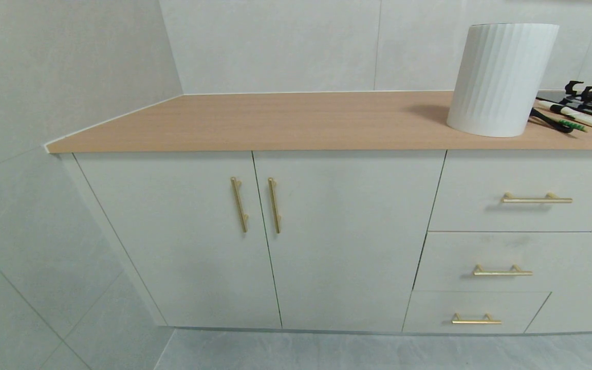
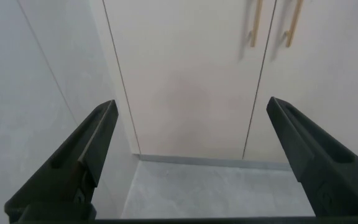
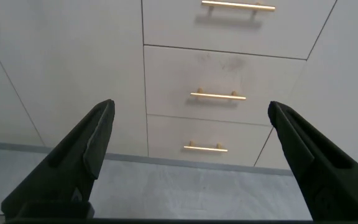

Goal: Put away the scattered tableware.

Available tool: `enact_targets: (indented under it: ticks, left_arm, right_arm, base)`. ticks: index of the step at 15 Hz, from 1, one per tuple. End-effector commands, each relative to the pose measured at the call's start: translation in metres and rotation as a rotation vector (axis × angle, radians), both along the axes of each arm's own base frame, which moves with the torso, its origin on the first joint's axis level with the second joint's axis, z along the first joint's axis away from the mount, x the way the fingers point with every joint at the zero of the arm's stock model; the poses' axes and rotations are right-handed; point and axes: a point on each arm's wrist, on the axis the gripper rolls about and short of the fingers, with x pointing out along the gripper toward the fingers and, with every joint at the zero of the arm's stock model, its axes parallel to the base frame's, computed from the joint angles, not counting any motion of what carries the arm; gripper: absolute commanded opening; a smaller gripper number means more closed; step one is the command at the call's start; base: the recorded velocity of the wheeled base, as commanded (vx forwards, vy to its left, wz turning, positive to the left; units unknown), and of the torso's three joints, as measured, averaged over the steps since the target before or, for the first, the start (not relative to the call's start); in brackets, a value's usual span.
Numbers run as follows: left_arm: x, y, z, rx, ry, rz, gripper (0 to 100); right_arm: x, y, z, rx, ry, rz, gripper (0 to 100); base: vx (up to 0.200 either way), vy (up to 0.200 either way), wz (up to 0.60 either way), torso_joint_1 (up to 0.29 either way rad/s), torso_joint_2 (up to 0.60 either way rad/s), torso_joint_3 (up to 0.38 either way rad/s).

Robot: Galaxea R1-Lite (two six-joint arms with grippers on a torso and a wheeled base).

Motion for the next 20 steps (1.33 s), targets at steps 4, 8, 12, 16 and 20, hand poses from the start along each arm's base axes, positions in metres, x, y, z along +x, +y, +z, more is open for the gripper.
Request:
enact_targets:
  ticks: [4,8,12,16,20]
  left_arm:
    - [0.0000,-0.0001,-0.0011,-0.026,0.009,0.000,100]
    - [0.0000,-0.0001,-0.0011,-0.026,0.009,-0.004,100]
    - [0.0000,-0.0001,-0.0011,-0.026,0.009,-0.004,100]
    - [0.0000,-0.0001,-0.0011,-0.026,0.009,-0.004,100]
    - [0.0000,-0.0001,-0.0011,-0.026,0.009,-0.004,100]
  right_arm:
    - [0.0002,0.0001,0.0000,0.001,0.002,0.005,100]
    - [0.0002,0.0001,0.0002,0.005,0.001,0.006,100]
    - [0.0002,0.0001,0.0002,0.007,0.001,0.006,100]
    - [0.0002,0.0001,0.0002,0.007,0.001,0.006,100]
    - [0.0002,0.0001,0.0002,0.008,0.001,0.005,100]
  base:
    - [0.000,0.000,0.00,0.000,0.00,0.000]
    - [0.000,0.000,0.00,0.000,0.00,0.000]
    - [0.000,-0.100,0.00,0.002,0.00,0.000]
    - [0.000,-0.200,0.00,0.004,0.00,-0.004]
    - [0.000,-0.200,0.00,0.000,0.00,-0.002]
